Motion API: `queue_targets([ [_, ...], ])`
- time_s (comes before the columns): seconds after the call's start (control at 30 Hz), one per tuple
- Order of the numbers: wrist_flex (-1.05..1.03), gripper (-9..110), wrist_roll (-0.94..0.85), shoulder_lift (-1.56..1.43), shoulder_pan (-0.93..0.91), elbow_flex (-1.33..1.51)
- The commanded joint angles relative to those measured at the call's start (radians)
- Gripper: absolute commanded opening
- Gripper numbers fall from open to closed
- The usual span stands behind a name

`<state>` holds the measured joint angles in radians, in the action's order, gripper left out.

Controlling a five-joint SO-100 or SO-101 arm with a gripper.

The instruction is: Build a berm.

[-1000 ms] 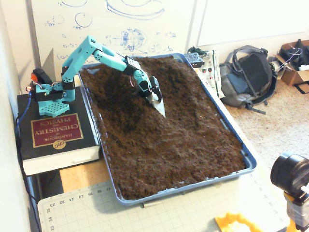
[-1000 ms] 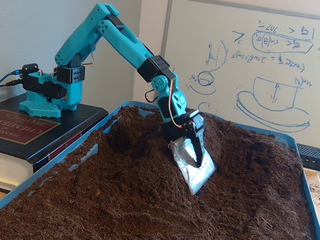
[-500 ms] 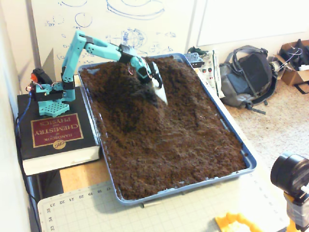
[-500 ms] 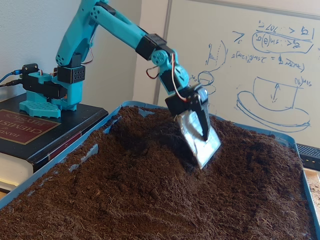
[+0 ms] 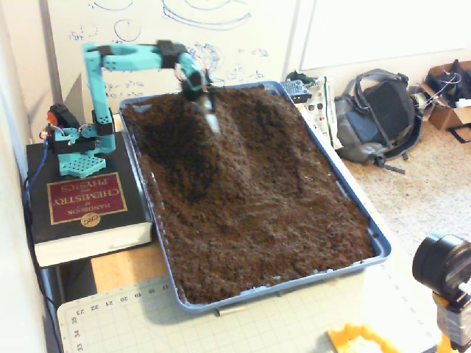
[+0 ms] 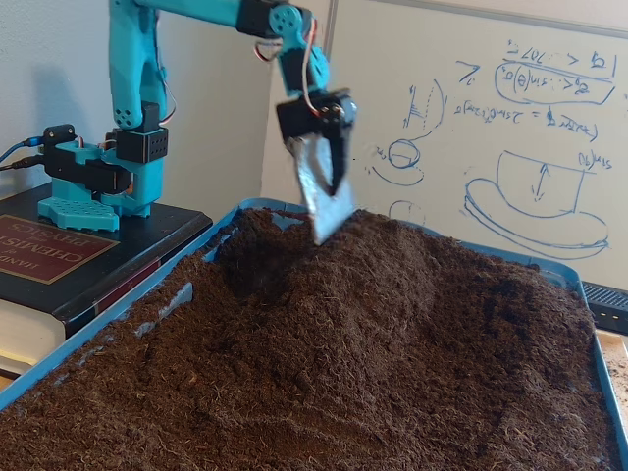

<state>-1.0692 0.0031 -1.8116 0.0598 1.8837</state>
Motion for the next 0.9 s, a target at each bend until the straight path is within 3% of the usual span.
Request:
queue_targets([
  [0.0, -0.123, 0, 0.008, -0.264, 0.051, 0.072],
  [0.2, -0.109, 1, 0.009, -0.695, 0.112, 0.391],
  [0.37, 0.104, 1, 0.077, -0.95, 0.147, 0.69],
  [0.63, 0.551, 1, 0.365, -1.108, 0.206, 1.121],
  [0.73, 0.652, 1, 0.37, -1.183, 0.206, 1.253],
  [0.87, 0.637, 1, 0.371, -1.213, 0.221, 1.253],
])
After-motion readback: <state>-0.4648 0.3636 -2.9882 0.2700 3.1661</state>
